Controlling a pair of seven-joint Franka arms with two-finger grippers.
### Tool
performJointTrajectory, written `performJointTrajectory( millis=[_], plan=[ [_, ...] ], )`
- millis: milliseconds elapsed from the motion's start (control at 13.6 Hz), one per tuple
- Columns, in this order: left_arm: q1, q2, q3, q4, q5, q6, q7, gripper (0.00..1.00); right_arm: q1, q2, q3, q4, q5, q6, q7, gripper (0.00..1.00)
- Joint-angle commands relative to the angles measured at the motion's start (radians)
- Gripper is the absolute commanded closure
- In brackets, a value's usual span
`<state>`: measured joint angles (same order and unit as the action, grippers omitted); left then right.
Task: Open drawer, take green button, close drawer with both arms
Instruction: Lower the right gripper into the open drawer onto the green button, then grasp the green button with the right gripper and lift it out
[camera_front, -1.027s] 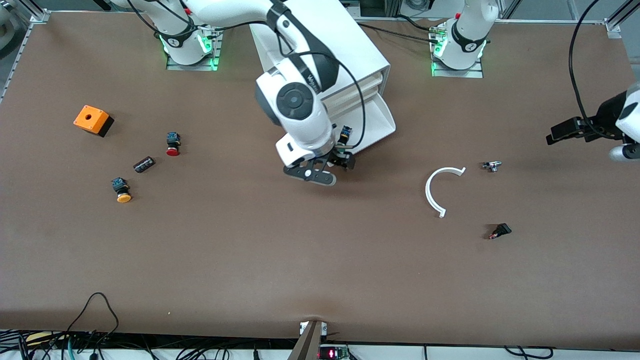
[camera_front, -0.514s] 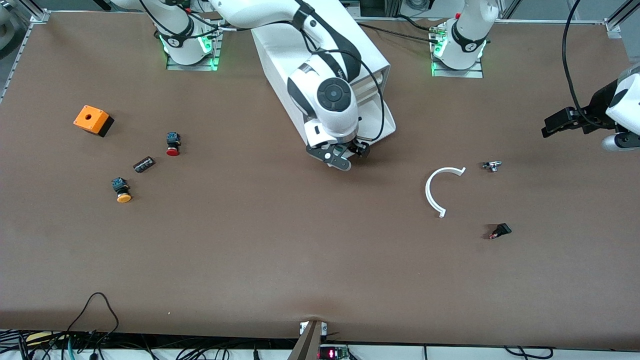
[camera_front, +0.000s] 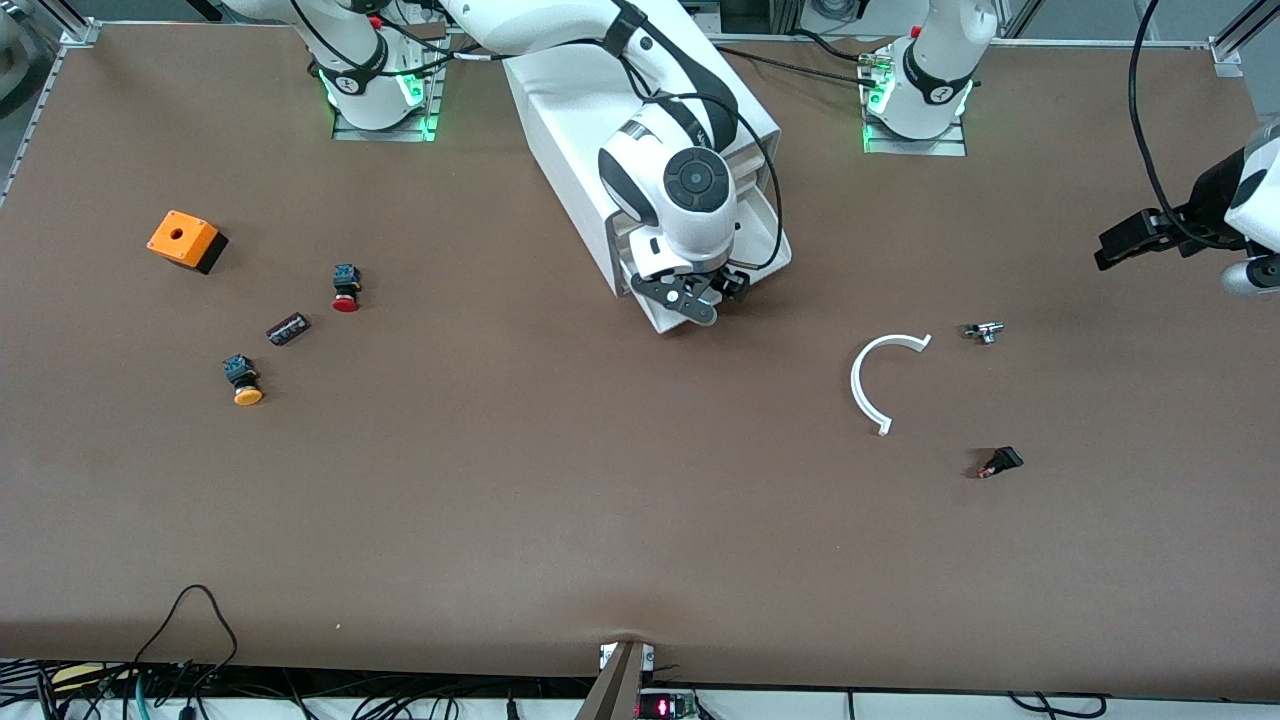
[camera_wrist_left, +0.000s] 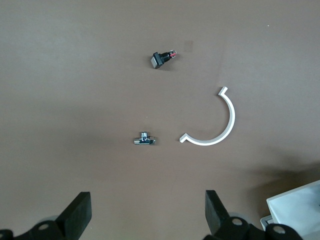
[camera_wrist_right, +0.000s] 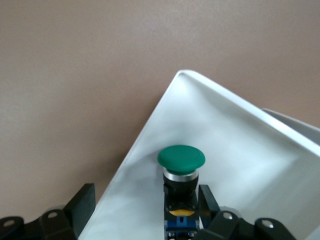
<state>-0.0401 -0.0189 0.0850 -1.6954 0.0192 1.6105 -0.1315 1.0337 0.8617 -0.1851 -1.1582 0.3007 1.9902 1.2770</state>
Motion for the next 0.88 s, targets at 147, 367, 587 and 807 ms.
performJointTrajectory(
  millis=[147,367,587,807],
  plan=[
    [-0.012,-0.004,-0.066,-0.010,0.125,-0.023,-0.007,0.00,0.048,0.000,-0.016,-0.031,-0.031,-0.010,0.025,0.35],
    [-0.011,-0.004,-0.068,-0.010,0.125,-0.023,-0.008,0.00,0.062,-0.003,-0.019,-0.040,-0.031,-0.025,0.025,0.68],
    [-0.011,-0.003,-0.067,-0.010,0.125,-0.023,-0.022,0.00,0.060,-0.009,-0.022,-0.038,-0.034,-0.025,0.013,1.00],
    [-0.033,0.014,-0.065,-0.010,0.114,-0.014,-0.126,0.00,0.043,-0.032,-0.033,-0.028,-0.035,-0.056,-0.001,1.00]
  ],
)
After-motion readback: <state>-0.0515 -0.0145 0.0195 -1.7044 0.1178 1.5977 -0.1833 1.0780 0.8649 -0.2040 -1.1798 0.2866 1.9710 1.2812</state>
